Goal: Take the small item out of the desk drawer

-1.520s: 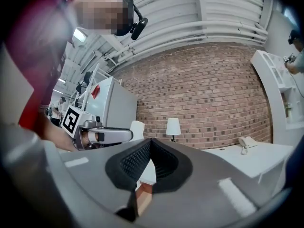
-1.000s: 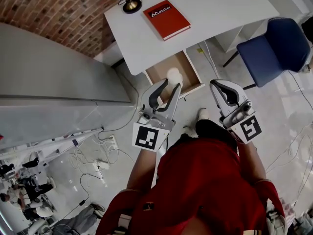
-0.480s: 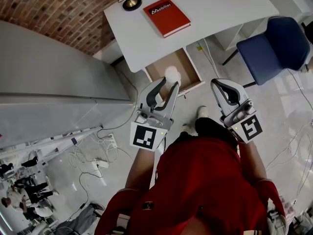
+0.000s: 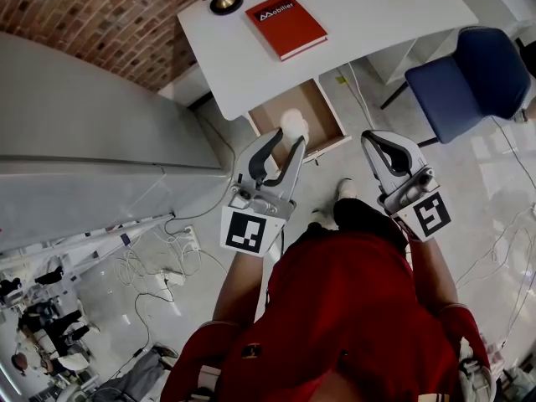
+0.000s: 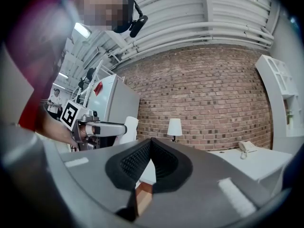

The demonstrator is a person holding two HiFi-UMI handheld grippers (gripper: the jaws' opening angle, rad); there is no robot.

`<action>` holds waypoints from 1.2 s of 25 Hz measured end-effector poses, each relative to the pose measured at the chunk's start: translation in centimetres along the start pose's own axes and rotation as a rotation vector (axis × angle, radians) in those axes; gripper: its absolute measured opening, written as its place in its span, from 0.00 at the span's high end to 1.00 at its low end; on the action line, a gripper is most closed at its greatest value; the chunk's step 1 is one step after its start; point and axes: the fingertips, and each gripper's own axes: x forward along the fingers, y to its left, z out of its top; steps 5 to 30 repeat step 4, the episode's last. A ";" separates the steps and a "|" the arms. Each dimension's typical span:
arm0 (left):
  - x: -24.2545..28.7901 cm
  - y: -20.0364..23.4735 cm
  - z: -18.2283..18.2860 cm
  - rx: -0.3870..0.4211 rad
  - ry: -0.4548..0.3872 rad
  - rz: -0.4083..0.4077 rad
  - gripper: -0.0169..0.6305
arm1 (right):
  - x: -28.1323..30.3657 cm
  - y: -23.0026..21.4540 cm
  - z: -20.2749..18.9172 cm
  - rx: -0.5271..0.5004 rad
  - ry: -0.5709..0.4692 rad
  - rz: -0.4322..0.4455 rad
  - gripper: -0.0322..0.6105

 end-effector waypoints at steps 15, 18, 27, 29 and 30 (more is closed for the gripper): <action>-0.3 0.2 -0.1 -0.004 0.000 0.003 0.79 | 0.1 0.3 -0.1 -0.001 0.005 0.001 0.93; -0.3 0.2 -0.1 -0.004 0.000 0.003 0.79 | 0.1 0.3 -0.1 -0.001 0.005 0.001 0.93; -0.3 0.2 -0.1 -0.004 0.000 0.003 0.79 | 0.1 0.3 -0.1 -0.001 0.005 0.001 0.93; -0.3 0.2 -0.1 -0.004 0.000 0.003 0.79 | 0.1 0.3 -0.1 -0.001 0.005 0.001 0.93; -0.3 0.2 -0.1 -0.004 0.000 0.003 0.79 | 0.1 0.3 -0.1 -0.001 0.005 0.001 0.93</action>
